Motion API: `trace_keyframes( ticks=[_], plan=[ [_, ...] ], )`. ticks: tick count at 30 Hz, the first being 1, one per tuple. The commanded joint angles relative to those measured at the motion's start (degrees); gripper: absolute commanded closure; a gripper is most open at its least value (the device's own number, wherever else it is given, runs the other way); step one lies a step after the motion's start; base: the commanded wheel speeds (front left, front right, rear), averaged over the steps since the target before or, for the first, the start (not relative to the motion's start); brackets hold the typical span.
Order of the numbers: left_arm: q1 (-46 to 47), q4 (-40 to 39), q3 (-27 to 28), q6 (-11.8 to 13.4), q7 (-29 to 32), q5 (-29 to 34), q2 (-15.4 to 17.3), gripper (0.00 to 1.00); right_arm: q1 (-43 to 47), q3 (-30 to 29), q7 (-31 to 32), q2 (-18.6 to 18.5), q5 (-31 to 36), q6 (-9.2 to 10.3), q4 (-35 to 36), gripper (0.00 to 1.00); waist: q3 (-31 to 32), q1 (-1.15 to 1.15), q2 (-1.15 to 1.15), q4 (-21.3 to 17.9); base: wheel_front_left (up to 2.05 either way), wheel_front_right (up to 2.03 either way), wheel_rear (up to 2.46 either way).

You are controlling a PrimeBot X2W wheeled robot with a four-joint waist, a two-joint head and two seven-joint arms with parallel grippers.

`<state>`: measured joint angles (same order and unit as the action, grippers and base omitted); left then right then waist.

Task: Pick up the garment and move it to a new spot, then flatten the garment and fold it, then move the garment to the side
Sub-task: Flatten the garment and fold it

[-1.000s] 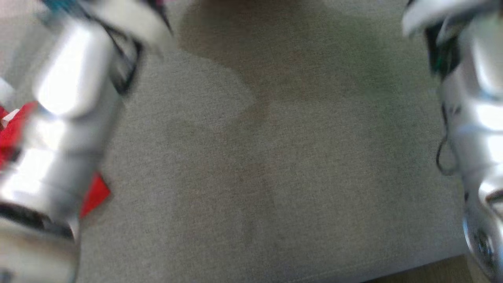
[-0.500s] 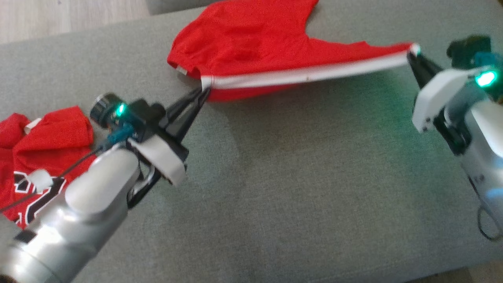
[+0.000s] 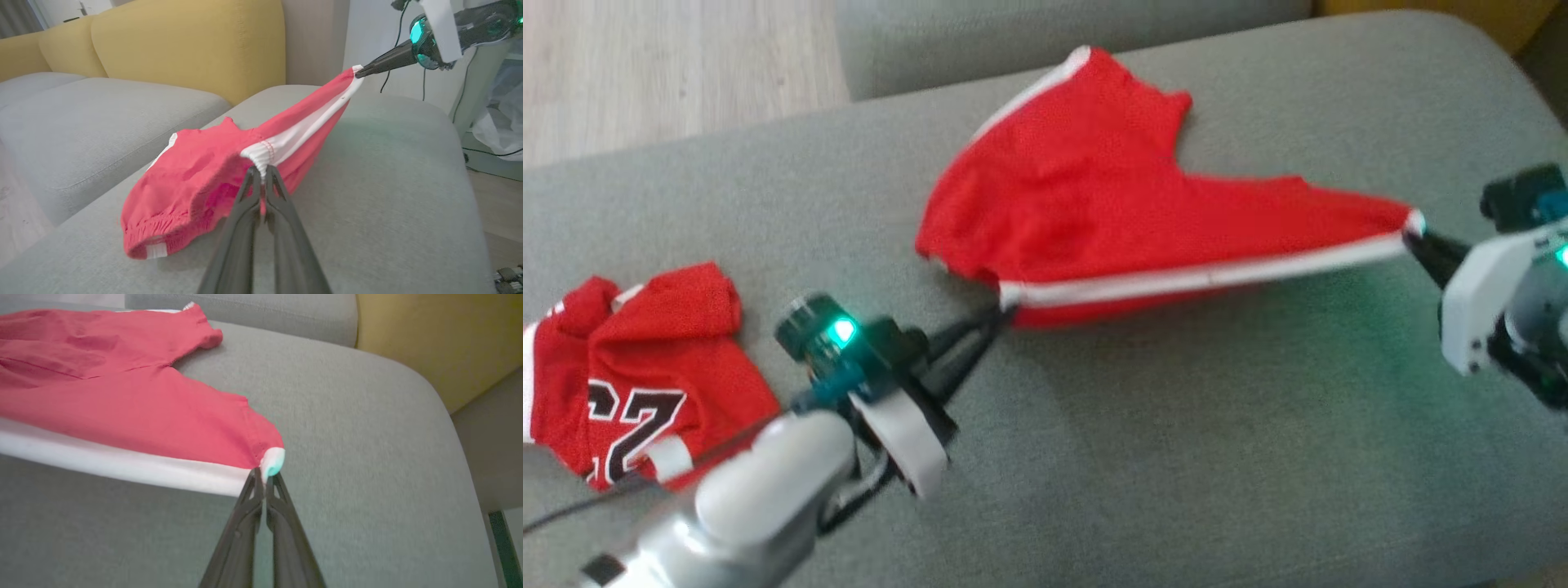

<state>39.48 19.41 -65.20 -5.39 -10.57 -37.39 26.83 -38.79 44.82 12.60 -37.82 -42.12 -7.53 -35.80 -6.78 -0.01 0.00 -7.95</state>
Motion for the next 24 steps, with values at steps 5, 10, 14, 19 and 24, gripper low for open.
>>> trace_keyframes(
  ticks=[5, 10, 14, 19, 24],
  plan=[
    [-1.70, -6.22, 0.78, 2.23, 1.46, -0.50, 3.34, 1.00, 5.03, -1.44, 4.11, -5.64, -2.70, 0.04, 4.42, 1.00, 3.02, 0.01, 0.00, -1.24, 0.00, 0.00, 0.00],
    [-5.40, -11.52, -0.39, 4.26, 2.89, -1.34, 4.41, 1.00, 9.97, -4.48, 7.72, -8.76, -3.60, 0.04, 7.80, 1.00, 5.09, 0.01, 0.00, -2.14, 0.00, 0.00, 0.00],
    [-7.76, -15.65, -1.34, 5.86, 3.87, -1.66, 4.86, 1.00, 14.12, -9.13, 9.97, -10.56, -4.29, 0.04, 10.55, 1.00, 5.93, 0.01, 0.00, -2.49, 0.00, 0.00, 0.00],
    [-9.23, -18.96, -0.70, 7.83, 4.17, -3.11, 4.66, 1.00, 17.66, -15.90, 10.87, -10.01, -1.90, 0.04, 14.54, 1.00, 5.87, 0.01, 0.00, -2.60, 0.00, 0.00, 0.00],
    [-8.02, -19.55, 0.75, 9.18, 4.19, -3.38, 4.58, 1.00, 19.06, -21.83, 12.09, -6.65, 2.86, 0.04, 18.23, 1.00, 4.60, 0.01, 0.00, -1.80, 0.00, 0.00, 0.00]
  ],
)
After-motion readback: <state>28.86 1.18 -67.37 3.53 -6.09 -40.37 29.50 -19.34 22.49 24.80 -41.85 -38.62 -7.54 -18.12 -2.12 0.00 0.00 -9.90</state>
